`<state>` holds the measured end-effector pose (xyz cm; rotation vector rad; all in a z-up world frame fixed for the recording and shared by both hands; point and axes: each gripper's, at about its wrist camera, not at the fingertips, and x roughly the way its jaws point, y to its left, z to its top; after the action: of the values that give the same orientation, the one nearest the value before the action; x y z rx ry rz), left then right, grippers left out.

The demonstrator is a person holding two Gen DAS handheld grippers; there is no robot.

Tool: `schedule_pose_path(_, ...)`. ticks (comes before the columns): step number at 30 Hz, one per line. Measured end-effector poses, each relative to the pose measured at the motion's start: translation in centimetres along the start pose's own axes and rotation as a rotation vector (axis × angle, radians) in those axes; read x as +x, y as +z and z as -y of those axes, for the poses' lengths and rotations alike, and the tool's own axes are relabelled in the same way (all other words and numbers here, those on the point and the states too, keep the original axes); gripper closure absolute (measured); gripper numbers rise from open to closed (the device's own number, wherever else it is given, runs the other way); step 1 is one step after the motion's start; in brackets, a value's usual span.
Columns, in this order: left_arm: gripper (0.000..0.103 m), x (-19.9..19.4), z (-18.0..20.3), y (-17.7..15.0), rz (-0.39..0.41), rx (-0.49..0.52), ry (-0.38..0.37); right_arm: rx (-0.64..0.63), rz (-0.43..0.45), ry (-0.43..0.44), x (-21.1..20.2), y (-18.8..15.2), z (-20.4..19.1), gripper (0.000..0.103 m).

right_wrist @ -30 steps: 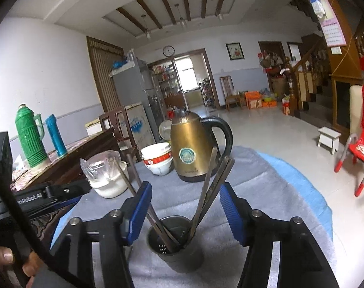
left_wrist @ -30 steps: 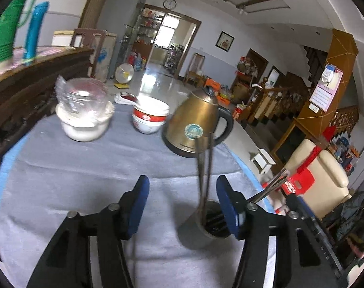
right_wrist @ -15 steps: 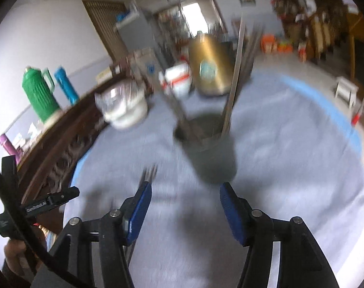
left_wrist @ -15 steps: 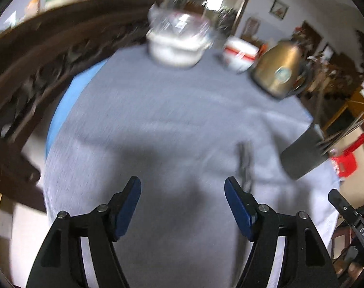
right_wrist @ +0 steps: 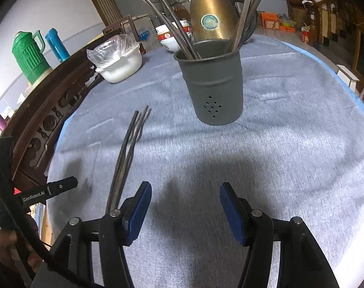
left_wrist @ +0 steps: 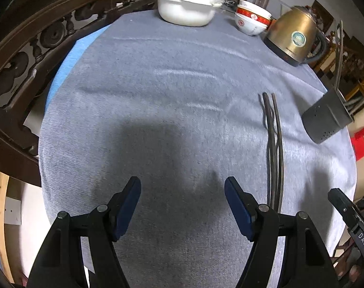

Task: Organize utensils
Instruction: 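Withdraw both open tools from the cup toward the remaining chopsticks, then close the right tool on one chopstick while the left tool grasps another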

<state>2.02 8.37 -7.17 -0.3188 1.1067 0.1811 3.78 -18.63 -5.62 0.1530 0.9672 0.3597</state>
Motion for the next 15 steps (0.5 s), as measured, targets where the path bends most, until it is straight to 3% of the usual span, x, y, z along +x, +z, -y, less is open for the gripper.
schedule_pose_path(4, 0.030, 0.8, 0.3, -0.4, -0.026, 0.013, 0.007, 0.004, -0.035, -0.014, 0.7, -0.5, 0.2, 0.040)
schedule_pose_path(15, 0.027, 1.0, 0.7, -0.8, -0.009, 0.055, 0.032, -0.006, -0.089, -0.029, 1.9, -0.6, 0.0, 0.040)
